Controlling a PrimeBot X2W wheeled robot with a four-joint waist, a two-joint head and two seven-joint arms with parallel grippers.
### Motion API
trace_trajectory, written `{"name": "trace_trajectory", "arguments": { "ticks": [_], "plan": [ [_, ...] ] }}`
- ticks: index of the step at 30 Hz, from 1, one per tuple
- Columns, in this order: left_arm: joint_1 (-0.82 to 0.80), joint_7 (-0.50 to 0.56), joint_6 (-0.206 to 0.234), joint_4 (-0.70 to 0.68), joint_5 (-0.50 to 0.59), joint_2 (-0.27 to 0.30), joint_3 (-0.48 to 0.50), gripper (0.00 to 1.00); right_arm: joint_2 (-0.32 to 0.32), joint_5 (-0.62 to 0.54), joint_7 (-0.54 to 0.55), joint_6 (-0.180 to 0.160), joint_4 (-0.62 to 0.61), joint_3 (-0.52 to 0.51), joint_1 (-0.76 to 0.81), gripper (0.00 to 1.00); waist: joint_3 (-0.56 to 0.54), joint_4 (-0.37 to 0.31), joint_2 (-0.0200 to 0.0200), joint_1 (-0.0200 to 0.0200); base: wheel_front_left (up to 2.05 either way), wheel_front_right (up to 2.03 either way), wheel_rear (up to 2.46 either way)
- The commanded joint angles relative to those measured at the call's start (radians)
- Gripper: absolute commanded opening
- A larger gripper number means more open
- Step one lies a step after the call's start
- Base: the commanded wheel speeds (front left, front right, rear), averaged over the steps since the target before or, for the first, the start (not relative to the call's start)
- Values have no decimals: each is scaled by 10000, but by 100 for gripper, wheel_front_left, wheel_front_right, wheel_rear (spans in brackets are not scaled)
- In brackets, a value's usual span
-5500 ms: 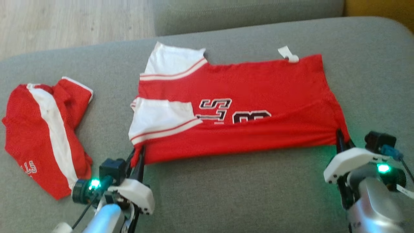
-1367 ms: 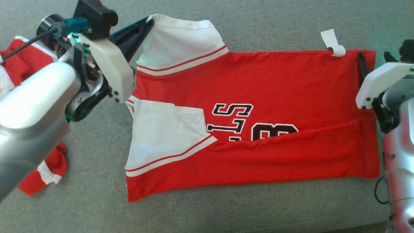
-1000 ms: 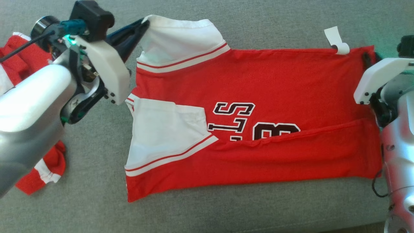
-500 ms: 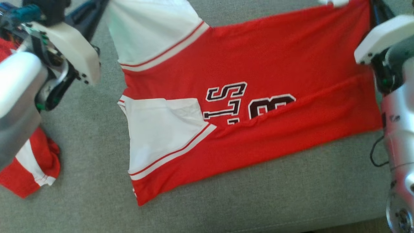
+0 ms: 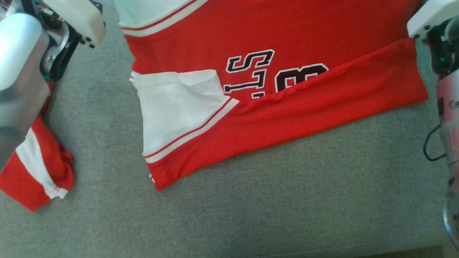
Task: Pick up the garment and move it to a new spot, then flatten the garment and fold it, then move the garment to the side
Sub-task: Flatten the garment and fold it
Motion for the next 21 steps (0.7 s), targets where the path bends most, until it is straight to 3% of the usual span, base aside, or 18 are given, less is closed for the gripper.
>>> {"name": "trace_trajectory", "arguments": {
  "ticks": [1, 9, 21],
  "plan": [
    [-575, -188, -71, 112, 45, 285, 463, 0, -127, 135, -143, 67, -166, 104, -211, 0, -97, 79, 0, -1, 0, 0, 0],
    [403, -193, -692, 133, -92, 301, -205, 0, -586, 1005, 251, 67, 224, 1289, 807, 0, -867, 330, 0, -1, 0, 0, 0],
    [2533, 2249, -757, -3267, -1121, 1955, -1351, 0, -2481, 3231, 2164, 67, -468, 3078, 2858, 0, -1923, 716, 0, -1, 0, 0, 0]
  ]
}}
